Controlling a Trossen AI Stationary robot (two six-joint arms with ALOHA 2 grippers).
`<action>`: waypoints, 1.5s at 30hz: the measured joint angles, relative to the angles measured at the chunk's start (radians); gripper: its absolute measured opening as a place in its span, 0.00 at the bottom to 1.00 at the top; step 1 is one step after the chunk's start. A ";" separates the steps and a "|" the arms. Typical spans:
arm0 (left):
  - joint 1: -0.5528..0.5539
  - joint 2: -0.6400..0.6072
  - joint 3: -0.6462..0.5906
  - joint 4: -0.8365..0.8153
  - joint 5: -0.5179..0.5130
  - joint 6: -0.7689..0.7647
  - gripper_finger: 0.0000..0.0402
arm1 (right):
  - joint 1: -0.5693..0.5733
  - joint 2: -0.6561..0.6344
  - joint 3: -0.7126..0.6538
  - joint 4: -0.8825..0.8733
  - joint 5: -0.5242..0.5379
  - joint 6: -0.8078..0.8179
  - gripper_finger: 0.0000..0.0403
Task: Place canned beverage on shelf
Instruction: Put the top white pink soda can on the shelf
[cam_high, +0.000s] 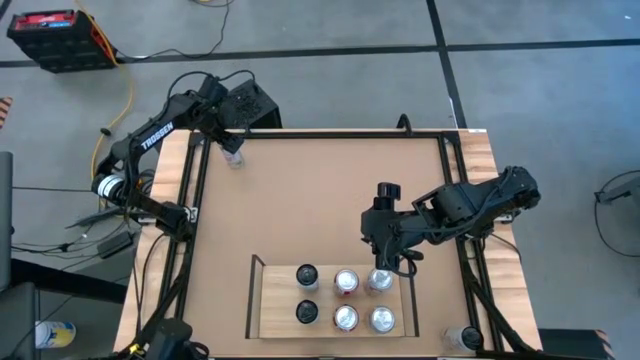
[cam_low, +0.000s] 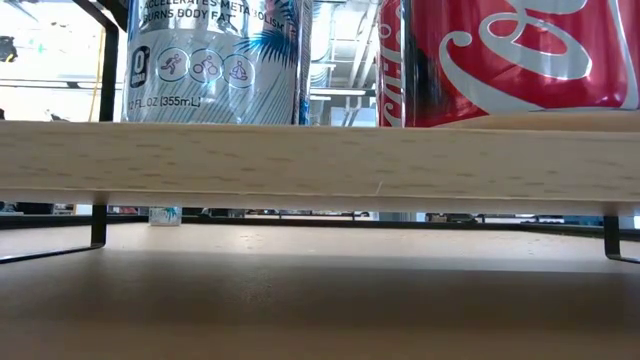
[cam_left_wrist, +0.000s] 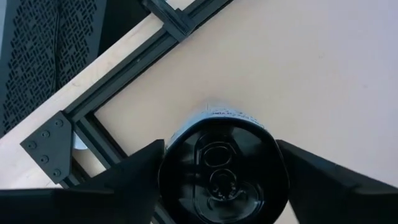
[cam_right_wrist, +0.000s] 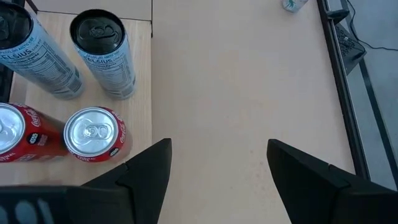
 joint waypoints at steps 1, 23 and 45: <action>0.000 0.000 0.000 0.000 0.000 -0.003 0.64 | 0.000 0.000 0.000 0.000 0.000 0.000 0.71; -0.349 -0.086 0.245 -0.235 0.007 -0.113 0.58 | -0.003 0.000 0.000 0.000 0.002 0.016 0.71; -1.302 -0.101 0.312 -0.135 -0.132 -0.672 0.58 | -0.003 0.000 0.000 0.000 0.005 -0.118 0.71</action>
